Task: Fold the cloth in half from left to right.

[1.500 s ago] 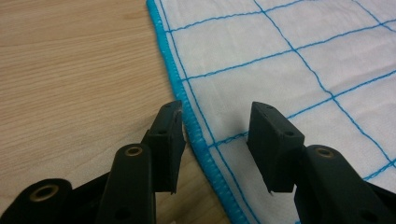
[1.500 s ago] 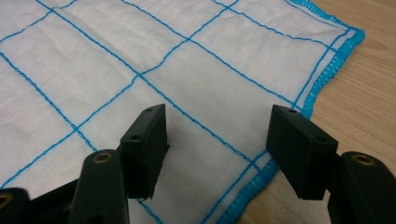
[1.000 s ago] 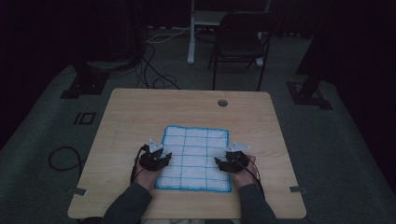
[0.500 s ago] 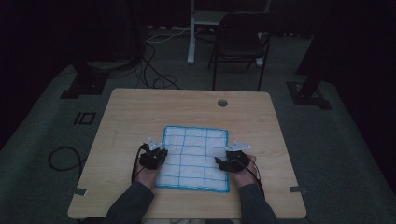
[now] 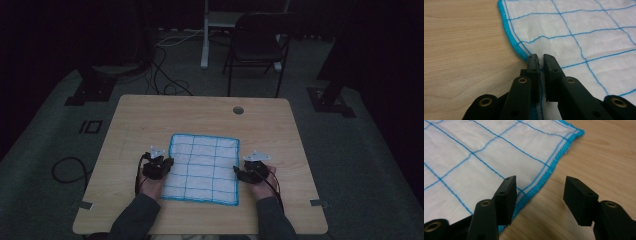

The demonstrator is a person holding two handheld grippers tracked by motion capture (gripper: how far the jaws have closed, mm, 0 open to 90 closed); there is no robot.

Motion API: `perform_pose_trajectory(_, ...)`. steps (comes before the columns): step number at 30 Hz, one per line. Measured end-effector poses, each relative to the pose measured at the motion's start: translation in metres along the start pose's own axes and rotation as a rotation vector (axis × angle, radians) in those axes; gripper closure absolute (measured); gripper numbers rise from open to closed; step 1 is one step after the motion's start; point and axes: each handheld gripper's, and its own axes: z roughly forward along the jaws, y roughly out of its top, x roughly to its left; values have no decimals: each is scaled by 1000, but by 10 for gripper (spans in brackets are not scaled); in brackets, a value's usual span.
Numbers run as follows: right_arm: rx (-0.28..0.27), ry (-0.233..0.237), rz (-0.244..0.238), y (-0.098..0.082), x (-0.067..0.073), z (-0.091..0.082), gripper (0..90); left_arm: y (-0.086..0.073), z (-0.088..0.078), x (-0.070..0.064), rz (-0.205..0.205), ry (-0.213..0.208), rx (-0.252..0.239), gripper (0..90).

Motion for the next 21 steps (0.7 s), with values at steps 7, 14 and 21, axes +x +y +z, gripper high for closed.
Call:
perform_pose_trajectory(7, 7, -6, -14, 0, 2, 1, 490, 5, -5, -4, 24, -39, -37, 849)
perform_pose_trajectory(14, -6, -49, 2, 0, -1, -2, 576, 14, -10, -9, 41, -72, -65, 850)
perform_pose_trajectory(21, 7, -56, 5, -1, -1, 1, 586, 23, -13, -18, 61, -100, -84, 850)
